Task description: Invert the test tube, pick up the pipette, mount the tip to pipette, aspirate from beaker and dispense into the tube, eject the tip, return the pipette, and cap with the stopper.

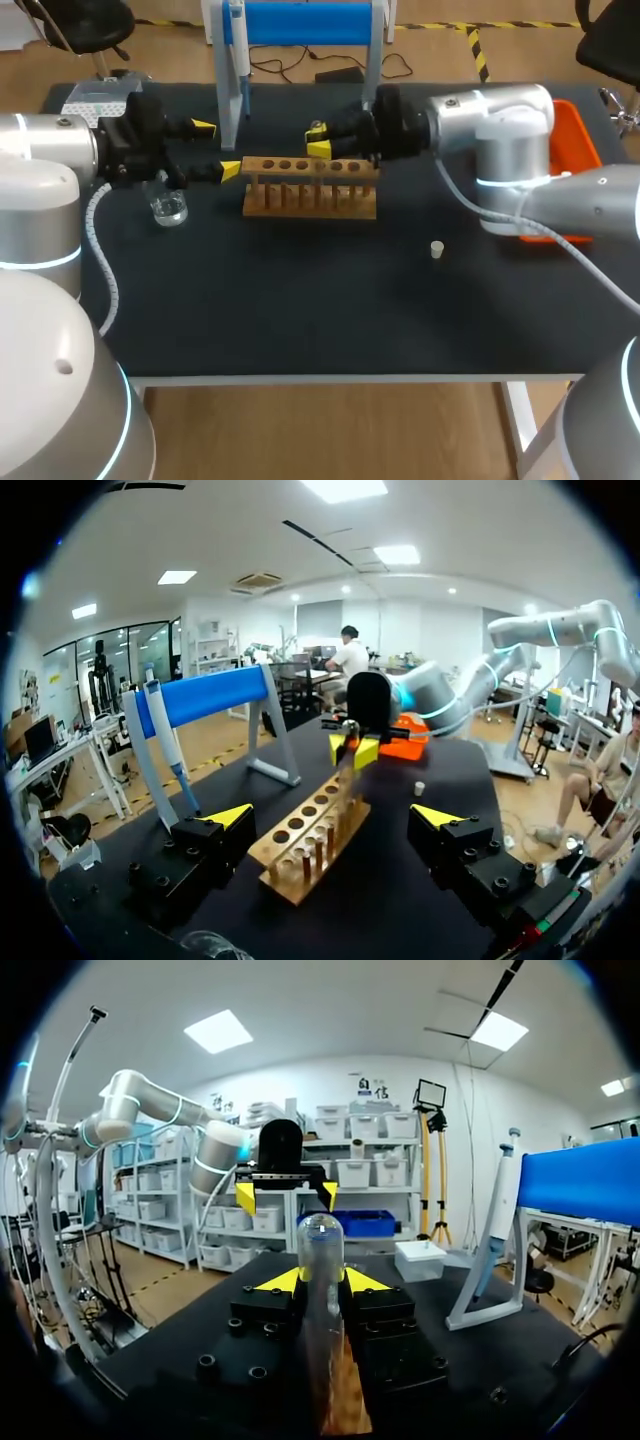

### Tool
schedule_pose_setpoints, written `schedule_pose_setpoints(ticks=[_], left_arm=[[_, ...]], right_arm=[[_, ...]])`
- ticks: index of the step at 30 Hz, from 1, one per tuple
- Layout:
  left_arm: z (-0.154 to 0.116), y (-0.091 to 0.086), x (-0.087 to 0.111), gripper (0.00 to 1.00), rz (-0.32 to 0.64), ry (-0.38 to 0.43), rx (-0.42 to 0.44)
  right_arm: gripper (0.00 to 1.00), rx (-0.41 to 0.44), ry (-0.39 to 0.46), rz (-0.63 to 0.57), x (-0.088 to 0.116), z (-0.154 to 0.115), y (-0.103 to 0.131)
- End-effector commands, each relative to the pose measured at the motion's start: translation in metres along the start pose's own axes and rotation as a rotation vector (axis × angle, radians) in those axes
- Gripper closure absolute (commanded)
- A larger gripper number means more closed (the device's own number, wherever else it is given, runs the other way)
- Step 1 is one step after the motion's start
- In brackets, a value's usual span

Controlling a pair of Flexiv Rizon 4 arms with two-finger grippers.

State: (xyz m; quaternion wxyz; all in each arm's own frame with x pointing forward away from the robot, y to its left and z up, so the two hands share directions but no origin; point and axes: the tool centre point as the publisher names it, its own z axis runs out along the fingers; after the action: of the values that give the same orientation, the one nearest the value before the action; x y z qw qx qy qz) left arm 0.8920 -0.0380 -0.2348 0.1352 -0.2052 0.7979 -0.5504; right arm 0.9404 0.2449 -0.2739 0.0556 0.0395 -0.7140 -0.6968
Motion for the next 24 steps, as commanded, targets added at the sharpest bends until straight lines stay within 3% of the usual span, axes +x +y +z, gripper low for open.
schedule_pose_setpoints(ticks=[1, 24], left_arm=[[0.001, 0.001, 0.001, 0.00, 0.001, -0.004, 0.002], [0.001, 0.001, 0.001, 0.00, 0.001, -0.004, 0.002]], right_arm=[[1.00, -0.002, -0.008, 0.002, 0.002, -0.001, 0.001], [1.00, -0.010, -0.030, -0.011, 0.002, -0.003, 0.026]])
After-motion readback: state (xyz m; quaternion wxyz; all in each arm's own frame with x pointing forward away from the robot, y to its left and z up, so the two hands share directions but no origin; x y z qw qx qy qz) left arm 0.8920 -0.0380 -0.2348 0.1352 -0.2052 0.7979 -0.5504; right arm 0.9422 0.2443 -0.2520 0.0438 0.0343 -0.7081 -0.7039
